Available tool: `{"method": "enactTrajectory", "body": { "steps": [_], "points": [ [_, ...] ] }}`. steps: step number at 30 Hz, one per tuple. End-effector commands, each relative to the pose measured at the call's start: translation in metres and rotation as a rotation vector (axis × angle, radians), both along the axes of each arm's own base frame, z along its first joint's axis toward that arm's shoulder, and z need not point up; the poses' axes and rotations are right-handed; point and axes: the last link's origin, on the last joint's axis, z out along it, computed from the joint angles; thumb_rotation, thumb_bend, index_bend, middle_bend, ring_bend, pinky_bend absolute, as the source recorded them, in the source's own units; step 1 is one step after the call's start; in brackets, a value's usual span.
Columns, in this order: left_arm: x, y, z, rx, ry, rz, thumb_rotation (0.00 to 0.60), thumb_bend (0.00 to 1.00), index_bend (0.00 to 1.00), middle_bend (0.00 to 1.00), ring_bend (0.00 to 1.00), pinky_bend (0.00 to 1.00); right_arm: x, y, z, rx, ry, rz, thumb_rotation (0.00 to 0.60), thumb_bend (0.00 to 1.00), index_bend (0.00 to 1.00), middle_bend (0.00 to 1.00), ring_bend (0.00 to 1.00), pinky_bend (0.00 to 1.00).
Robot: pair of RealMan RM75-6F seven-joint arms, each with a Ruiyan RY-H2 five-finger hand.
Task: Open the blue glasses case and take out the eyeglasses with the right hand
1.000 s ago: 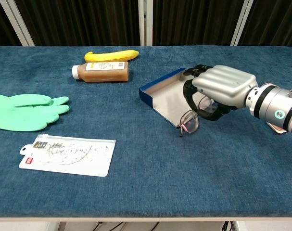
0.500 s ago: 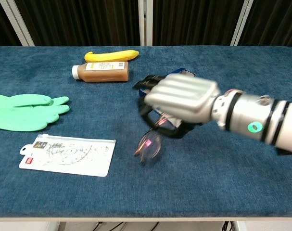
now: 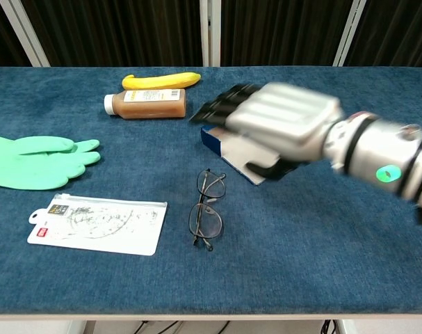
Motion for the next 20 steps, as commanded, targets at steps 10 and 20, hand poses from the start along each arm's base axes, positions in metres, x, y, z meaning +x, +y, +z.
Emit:
{"method": "enactTrajectory", "body": {
  "steps": [10, 20],
  "points": [
    [0.001, -0.001, -0.001, 0.004, 0.008, -0.002, 0.600, 0.24, 0.47, 0.37, 0.23, 0.14, -0.131, 0.067, 0.156, -0.374, -0.195, -0.381, 0.600, 0.03, 0.00, 0.02, 0.00, 0.00],
    [0.001, -0.001, -0.001, 0.008, 0.022, 0.000, 0.600, 0.24, 0.47, 0.37, 0.23, 0.14, -0.183, 0.111, 0.182, -0.395, -0.261, -0.429, 0.600, 0.03, 0.00, 0.02, 0.00, 0.00]
  ]
}}
